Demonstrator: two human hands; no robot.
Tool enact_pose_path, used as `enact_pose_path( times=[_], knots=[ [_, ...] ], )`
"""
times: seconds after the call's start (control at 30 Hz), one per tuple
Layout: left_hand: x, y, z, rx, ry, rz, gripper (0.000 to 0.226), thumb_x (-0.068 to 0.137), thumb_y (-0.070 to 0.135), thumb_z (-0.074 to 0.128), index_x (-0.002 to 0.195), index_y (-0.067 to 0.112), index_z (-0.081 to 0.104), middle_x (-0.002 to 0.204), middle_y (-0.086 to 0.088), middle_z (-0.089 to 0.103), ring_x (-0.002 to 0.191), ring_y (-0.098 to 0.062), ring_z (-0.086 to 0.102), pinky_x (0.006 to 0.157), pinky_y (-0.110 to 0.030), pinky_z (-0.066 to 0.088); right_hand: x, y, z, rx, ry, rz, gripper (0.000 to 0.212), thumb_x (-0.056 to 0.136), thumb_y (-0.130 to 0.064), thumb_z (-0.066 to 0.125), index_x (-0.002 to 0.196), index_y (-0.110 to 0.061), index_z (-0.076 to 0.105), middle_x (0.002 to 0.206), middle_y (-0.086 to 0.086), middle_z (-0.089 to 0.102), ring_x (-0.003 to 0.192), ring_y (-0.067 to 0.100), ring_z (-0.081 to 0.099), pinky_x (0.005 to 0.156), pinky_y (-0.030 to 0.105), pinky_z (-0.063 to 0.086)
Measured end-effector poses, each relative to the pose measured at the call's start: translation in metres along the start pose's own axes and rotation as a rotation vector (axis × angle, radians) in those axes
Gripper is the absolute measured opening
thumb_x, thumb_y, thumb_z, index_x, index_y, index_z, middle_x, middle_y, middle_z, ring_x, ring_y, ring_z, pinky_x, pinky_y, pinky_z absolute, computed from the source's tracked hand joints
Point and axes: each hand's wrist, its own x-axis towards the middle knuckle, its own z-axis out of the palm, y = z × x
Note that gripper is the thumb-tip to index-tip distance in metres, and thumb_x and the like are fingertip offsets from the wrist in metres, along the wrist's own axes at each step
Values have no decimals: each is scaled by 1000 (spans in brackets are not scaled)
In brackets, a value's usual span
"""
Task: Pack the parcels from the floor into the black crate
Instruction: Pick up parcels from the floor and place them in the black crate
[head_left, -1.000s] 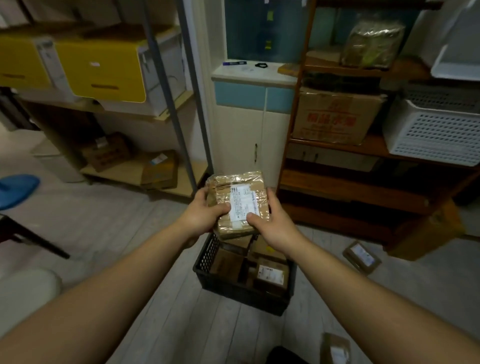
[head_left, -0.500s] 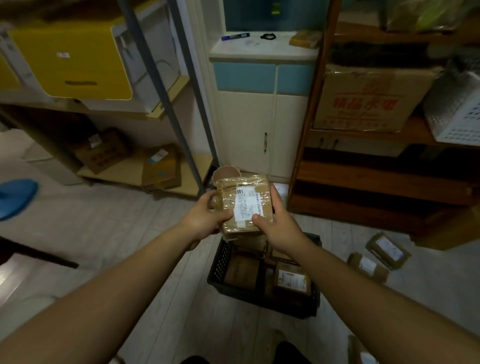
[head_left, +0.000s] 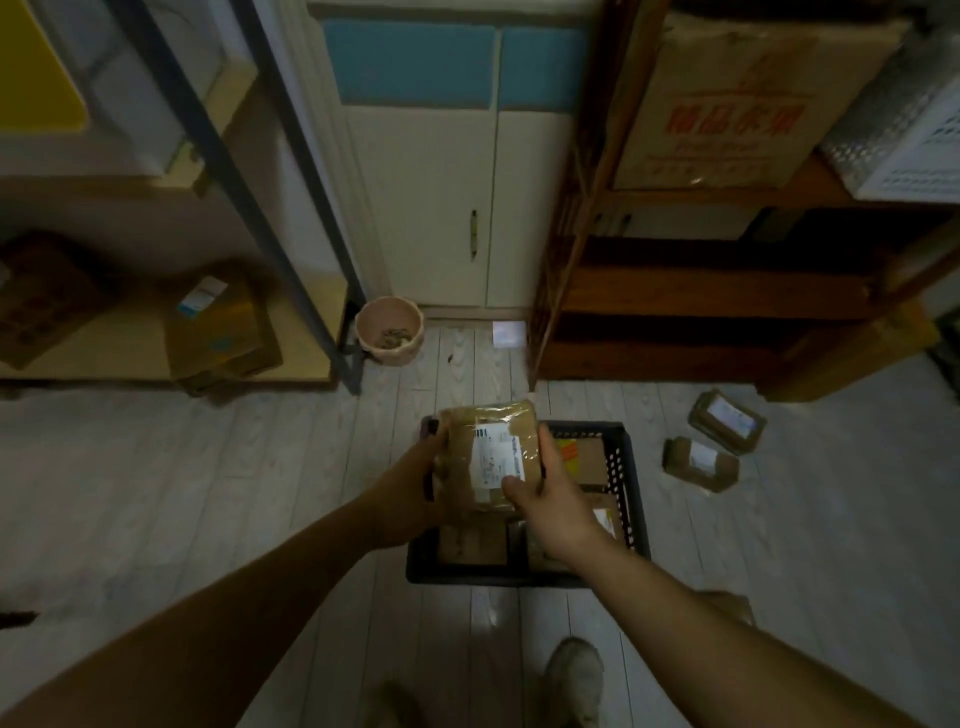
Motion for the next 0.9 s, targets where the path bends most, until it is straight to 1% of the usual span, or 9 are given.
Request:
enact_pose_path(
  times=[0.07, 0.13, 0.2, 0.27, 0.33, 0.43, 0.57, 0.73, 0.9],
  knots=[
    [11, -41, 6, 23, 3, -19, 87, 71, 29, 77, 117, 75, 19, 111, 58, 31, 105, 34, 31, 67, 9, 35, 20, 32, 20, -34, 11, 37, 77, 92, -19, 56, 147, -43, 9, 140, -6, 46, 125, 18, 47, 102, 45, 43],
    [25, -84, 16, 77, 35, -58, 91, 71, 31, 76, 115, 77, 11, 109, 58, 28, 103, 31, 32, 67, 3, 38, 42, 66, 35, -50, 8, 45, 77, 92, -20, 56, 145, -49, 8, 132, -14, 47, 115, 8, 49, 91, 26, 47],
    [47, -136, 35, 95, 56, -101, 90, 72, 33, 74, 122, 71, 10, 115, 47, 27, 105, 20, 37, 81, -5, 38, 71, 113, 49, -59, -23, 34, 77, 92, -18, 56, 144, -49, 8, 124, -21, 46, 110, 0, 46, 81, 11, 42],
    [66, -173, 50, 100, 70, -156, 89, 74, 34, 73, 138, 50, 14, 122, 28, 33, 112, 3, 39, 93, -21, 42, 94, 144, 54, -46, -24, 52, 79, 92, -15, 57, 148, -42, 9, 127, -20, 45, 115, 0, 45, 88, 15, 43],
    [87, -217, 73, 126, 88, -187, 87, 76, 36, 72, 143, 40, 17, 121, 19, 39, 110, -5, 44, 92, -26, 46, 120, 190, 62, -47, -30, 59, 81, 90, -13, 59, 149, -39, 9, 127, -18, 47, 114, 1, 46, 89, 17, 43],
    [118, -282, 102, 191, 90, -195, 73, 81, 33, 68, 139, 41, 25, 127, 12, 46, 113, -10, 48, 96, -32, 46, 163, 258, 77, -60, -42, 92, 81, 88, -12, 62, 148, -36, 14, 128, -16, 49, 114, 1, 47, 83, 10, 41],
    [157, -357, 132, 344, 68, -186, 63, 85, 26, 63, 138, 37, 31, 141, 7, 40, 119, -13, 46, 97, -28, 41, 212, 337, 101, -68, -36, 148, 81, 87, -13, 62, 149, -32, 14, 137, -2, 51, 123, 18, 50, 101, 35, 44],
    [193, -424, 156, 628, -42, -239, 58, 87, 29, 59, 140, 26, 33, 149, 1, 29, 128, -22, 41, 104, -38, 37, 249, 406, 126, -29, -26, 219, 79, 88, -9, 59, 149, -29, 13, 140, 3, 46, 126, 22, 46, 99, 34, 42],
    [207, -445, 164, 760, -85, -261, 73, 86, 34, 59, 146, 23, 18, 153, -7, 19, 133, -29, 33, 106, -47, 37, 271, 423, 138, 2, -18, 239, 76, 90, -12, 57, 147, -32, 12, 140, 3, 46, 126, 23, 46, 98, 35, 42]
  ],
)
